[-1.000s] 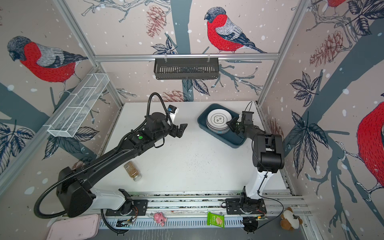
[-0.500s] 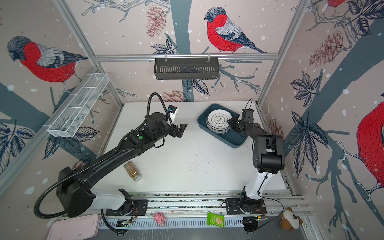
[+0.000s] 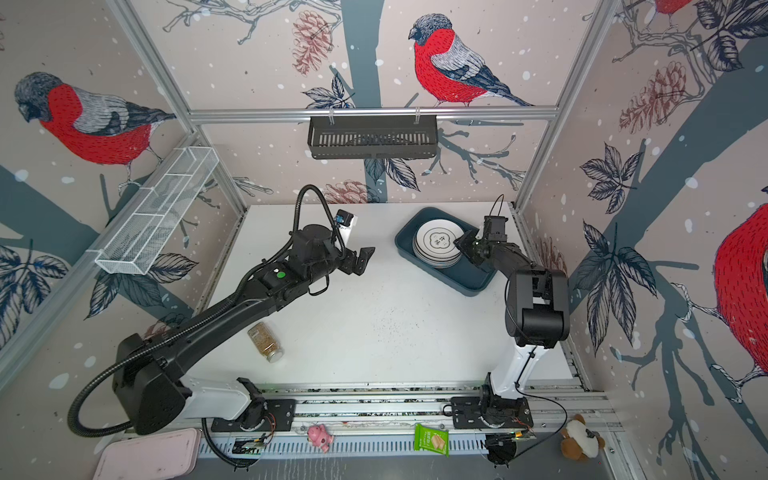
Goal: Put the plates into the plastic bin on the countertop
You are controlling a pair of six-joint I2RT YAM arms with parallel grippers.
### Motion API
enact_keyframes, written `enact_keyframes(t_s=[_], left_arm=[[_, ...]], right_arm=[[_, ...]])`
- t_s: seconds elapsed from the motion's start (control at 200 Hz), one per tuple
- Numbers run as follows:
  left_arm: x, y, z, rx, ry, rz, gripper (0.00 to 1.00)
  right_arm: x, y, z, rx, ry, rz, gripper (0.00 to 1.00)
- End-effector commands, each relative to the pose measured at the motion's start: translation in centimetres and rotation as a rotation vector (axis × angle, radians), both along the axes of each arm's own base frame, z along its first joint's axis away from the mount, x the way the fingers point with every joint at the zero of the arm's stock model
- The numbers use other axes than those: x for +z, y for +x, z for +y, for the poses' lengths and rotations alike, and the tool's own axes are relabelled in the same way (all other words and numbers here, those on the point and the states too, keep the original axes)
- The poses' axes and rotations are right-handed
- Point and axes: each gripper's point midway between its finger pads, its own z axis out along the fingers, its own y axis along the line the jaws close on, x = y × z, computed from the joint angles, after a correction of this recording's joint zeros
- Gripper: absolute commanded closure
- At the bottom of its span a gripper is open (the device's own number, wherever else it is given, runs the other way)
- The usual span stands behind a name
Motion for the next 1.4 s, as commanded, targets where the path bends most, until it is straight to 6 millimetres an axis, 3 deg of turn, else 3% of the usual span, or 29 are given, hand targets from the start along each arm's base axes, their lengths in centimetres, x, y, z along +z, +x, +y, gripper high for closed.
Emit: enact_keyframes(t_s=[0.0, 0.24, 0.47, 0.921, 0.991, 1.186, 1.291, 1.311, 1.396], left_arm=[[1.0, 0.1, -0.1, -0.004, -0.012, -0.03, 0.04], [1.2, 0.1, 0.0, 0.003, -0.01, -0.035, 0.04], [1.0, 0.1, 0.1, 0.005, -0.005, -0.036, 0.04], [0.8, 0.8, 1.3, 0.062, 0.046, -0.079, 0.03], [1.3, 1.0, 1.9, 0.089, 0.052, -0.097, 0.04], [3.8, 0.5, 4.0, 0.15, -0.005, -0.209, 0.03], [5.7, 0.8, 6.5, 0.216, -0.087, -0.266, 0.03], [5.1, 0.9, 7.0, 0.225, -0.089, -0.259, 0.04], [6.1, 1.5, 9.4, 0.277, -0.138, -0.278, 0.03]], right_arm=[[0.0, -0.4, -0.4, -0.003, -0.034, 0.016, 0.51], [0.8, -0.3, -0.4, 0.008, -0.039, 0.0, 0.5], [1.6, -0.3, -0.4, 0.018, -0.05, -0.028, 0.43], [5.1, -1.4, -2.5, -0.047, -0.187, -0.154, 0.05], [5.9, -1.7, -3.1, -0.065, -0.224, -0.183, 0.0], [7.7, -3.7, -6.4, -0.193, -0.401, -0.246, 0.01], [8.6, -5.6, -8.5, -0.298, -0.493, -0.283, 0.01], [8.7, -6.0, -9.0, -0.326, -0.51, -0.289, 0.01], [9.1, -8.0, -10.9, -0.438, -0.574, -0.312, 0.01]])
